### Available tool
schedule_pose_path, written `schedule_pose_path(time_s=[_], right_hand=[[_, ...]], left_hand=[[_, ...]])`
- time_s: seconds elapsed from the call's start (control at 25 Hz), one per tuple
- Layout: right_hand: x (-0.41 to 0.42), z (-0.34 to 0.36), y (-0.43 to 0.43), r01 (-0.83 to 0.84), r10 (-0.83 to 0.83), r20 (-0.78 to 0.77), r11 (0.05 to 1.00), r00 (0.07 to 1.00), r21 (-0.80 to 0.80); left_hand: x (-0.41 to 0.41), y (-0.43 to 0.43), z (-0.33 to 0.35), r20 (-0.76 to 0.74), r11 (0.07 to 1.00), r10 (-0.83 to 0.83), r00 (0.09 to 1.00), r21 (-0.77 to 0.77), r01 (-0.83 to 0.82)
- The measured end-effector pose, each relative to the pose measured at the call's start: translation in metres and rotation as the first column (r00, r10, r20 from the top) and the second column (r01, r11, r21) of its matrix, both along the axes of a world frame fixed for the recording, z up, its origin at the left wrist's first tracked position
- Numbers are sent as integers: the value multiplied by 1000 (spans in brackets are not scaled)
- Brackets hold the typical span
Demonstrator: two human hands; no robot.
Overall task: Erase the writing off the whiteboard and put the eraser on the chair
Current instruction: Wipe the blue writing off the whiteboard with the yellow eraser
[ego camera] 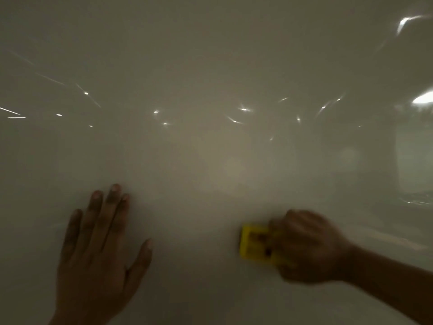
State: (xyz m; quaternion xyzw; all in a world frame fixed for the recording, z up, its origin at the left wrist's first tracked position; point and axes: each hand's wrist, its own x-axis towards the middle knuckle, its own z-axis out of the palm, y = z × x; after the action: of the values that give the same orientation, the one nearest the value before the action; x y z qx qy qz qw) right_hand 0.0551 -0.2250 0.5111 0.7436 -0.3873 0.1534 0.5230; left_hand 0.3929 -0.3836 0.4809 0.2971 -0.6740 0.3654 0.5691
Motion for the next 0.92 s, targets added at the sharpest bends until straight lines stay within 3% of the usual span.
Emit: schedule_pose_path(time_s=[0.08, 0.16, 0.24, 0.28, 0.44, 0.56, 0.64, 0.76, 0.92], right_hand=[[-34, 53, 7, 266, -167, 326, 919, 931, -290], [-56, 121, 10, 462, -50, 654, 749, 755, -475], [-44, 179, 1, 413, 163, 757, 756, 633, -508], [-30, 200, -8, 377, 204, 757, 769, 621, -516], [67, 225, -60, 261, 192, 668, 816, 719, -516], [131, 188, -70, 90, 131, 426, 883, 895, -461], [159, 150, -74, -21, 121, 242, 924, 963, -381], [175, 84, -82, -133, 138, 13, 970, 990, -205], [163, -9, -69, -145, 156, -150, 986, 976, 78]], left_hand=[[-5, -4, -3, 18, 999, 41, 999, 1, -41], [-4, -6, -5, 16, 999, 45, 999, 27, -45], [2, -7, -6, 55, 998, 38, 998, 40, -40], [3, -6, -5, 72, 999, 16, 997, 48, -19], [7, -5, -11, -5, 987, -134, 991, 85, 133], [5, -4, -17, -140, 960, -260, 956, 69, 271], [7, -4, -15, -166, 946, -309, 936, 46, 321], [9, -4, -10, -133, 922, -385, 913, -3, 388], [15, -5, -9, -101, 910, -411, 906, 8, 413]])
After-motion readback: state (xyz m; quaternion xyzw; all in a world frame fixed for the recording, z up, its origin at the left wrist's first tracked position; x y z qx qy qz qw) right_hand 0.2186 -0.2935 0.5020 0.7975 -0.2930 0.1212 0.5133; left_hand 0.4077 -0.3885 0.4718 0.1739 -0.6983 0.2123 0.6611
